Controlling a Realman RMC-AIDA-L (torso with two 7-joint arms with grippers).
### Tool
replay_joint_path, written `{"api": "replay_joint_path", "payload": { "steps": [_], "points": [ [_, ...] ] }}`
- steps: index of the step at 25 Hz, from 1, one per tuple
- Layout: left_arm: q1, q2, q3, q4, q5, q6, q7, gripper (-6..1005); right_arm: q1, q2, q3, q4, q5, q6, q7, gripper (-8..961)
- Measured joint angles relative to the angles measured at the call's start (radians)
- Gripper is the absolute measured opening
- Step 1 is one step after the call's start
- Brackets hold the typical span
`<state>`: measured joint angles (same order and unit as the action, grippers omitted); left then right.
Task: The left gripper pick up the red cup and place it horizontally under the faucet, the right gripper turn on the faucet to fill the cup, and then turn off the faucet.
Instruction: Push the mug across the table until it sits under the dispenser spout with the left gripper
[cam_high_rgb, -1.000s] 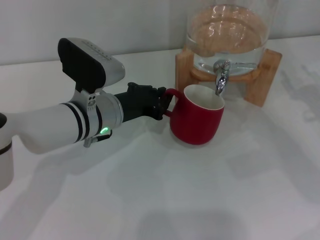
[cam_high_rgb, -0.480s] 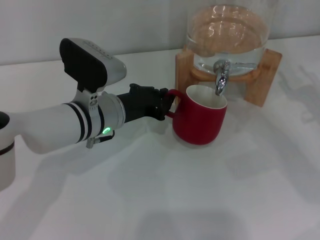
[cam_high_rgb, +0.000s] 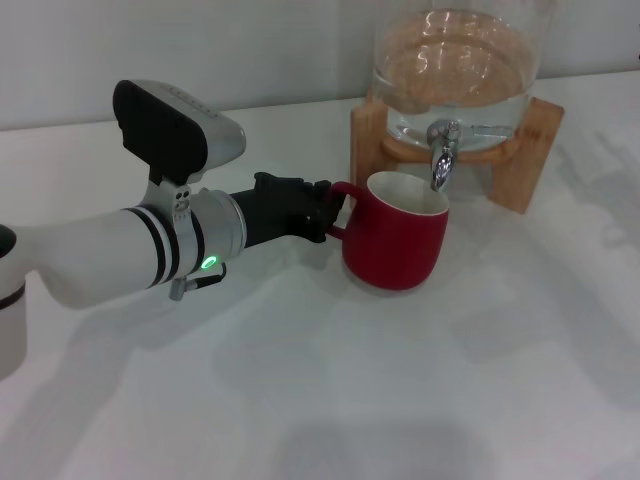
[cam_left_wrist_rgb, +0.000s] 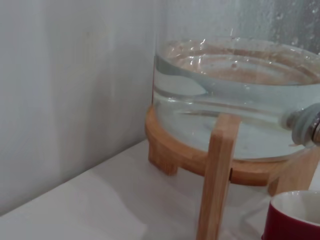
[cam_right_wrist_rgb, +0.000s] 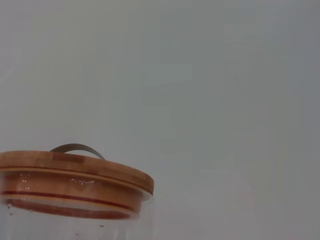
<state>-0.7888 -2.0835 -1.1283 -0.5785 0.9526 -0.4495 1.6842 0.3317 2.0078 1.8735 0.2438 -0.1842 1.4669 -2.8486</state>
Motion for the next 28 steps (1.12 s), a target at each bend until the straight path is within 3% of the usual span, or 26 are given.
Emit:
{"api": "replay_joint_path", "payload": {
  "steps": [28],
  "points": [
    [-0.026,0.001,0.014,0.015,0.028,-0.034,-0.075,252,-0.002,-0.005,-0.005,0.002,0.0,0.001,0.0,598]
  ]
}}
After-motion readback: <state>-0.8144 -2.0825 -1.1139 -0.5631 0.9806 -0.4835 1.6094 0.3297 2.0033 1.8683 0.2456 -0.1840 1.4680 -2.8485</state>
